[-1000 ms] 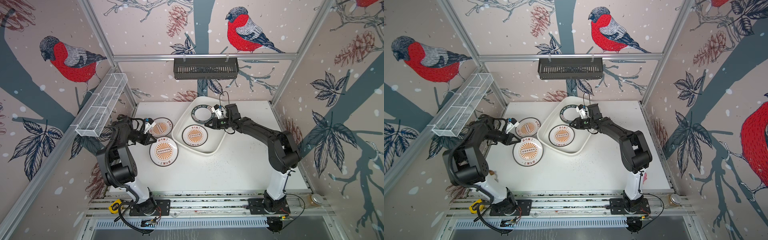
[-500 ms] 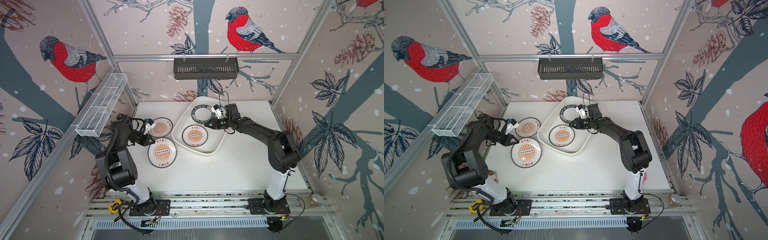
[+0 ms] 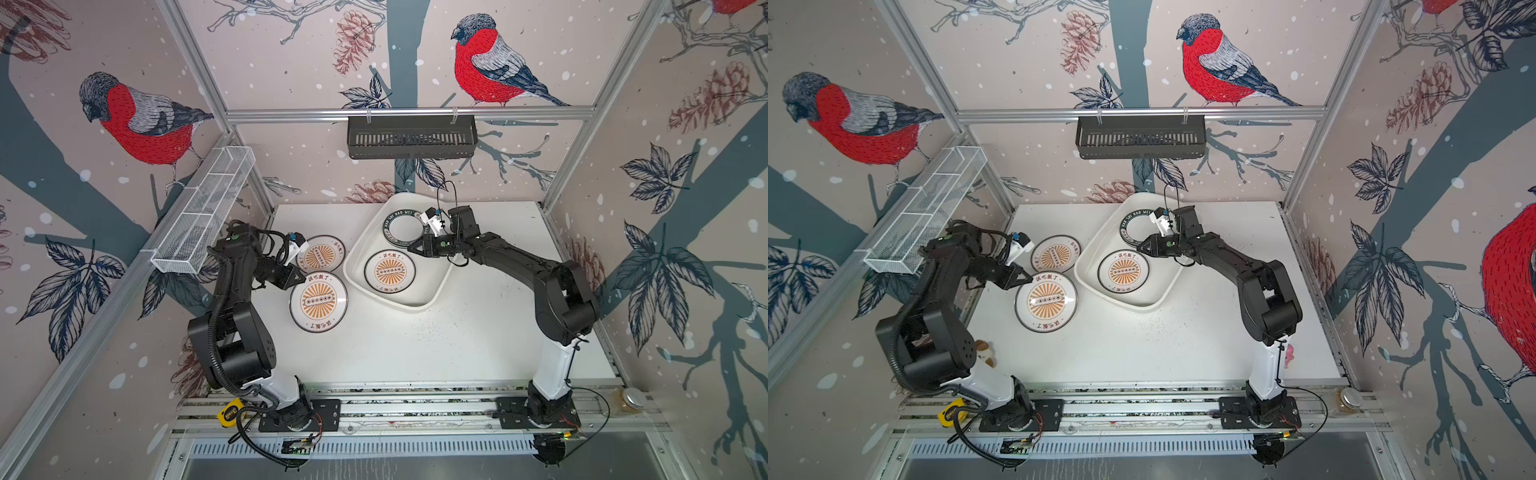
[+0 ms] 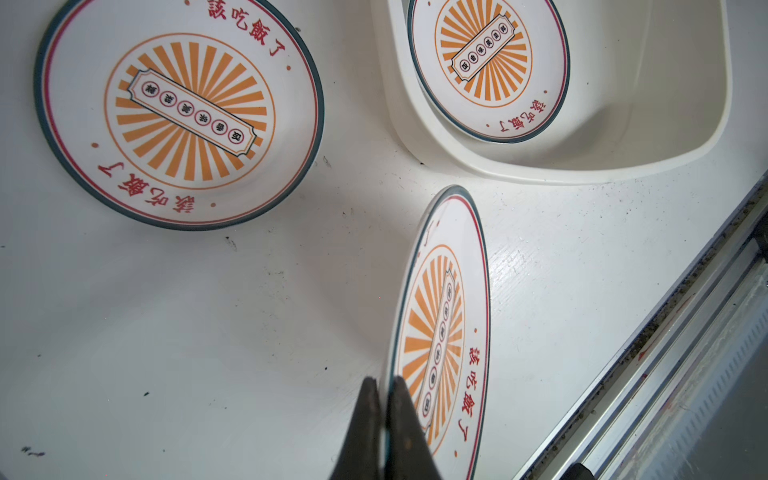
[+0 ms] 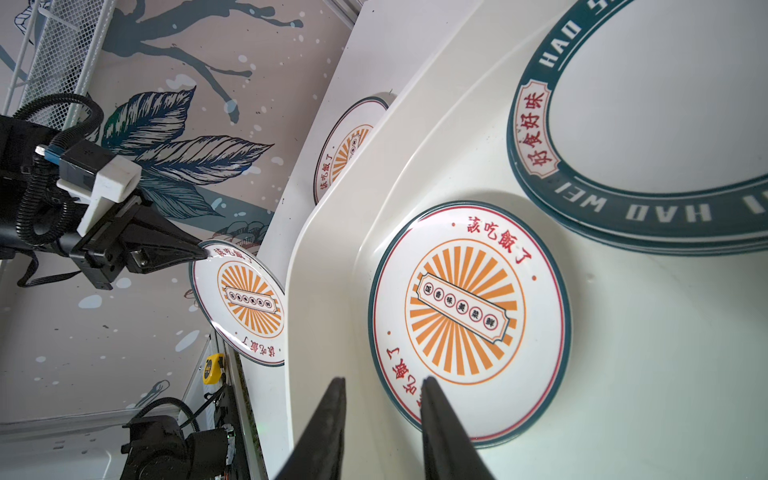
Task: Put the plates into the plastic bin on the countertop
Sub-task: 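Carry the upright orange-sunburst plate over the bin with the left gripper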
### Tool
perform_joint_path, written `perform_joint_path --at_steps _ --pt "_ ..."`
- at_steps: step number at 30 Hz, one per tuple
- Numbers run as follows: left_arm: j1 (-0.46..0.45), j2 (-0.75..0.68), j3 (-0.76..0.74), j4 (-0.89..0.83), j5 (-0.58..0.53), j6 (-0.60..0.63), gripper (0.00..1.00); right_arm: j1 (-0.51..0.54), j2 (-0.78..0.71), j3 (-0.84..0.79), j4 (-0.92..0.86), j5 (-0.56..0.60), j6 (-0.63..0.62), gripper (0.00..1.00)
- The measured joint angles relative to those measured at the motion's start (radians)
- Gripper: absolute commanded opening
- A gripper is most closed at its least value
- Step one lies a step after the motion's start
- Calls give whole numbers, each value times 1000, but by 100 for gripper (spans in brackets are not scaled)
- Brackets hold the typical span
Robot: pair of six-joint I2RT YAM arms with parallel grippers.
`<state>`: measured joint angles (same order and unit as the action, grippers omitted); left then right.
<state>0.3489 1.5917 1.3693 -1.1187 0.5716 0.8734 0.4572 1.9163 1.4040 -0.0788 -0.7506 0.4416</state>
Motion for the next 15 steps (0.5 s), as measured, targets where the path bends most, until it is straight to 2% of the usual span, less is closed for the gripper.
perform_joint_path --at_steps 15 --pt "-1 -10 132 -101 -26 50 0 4 8 27 -4 -32 -22 34"
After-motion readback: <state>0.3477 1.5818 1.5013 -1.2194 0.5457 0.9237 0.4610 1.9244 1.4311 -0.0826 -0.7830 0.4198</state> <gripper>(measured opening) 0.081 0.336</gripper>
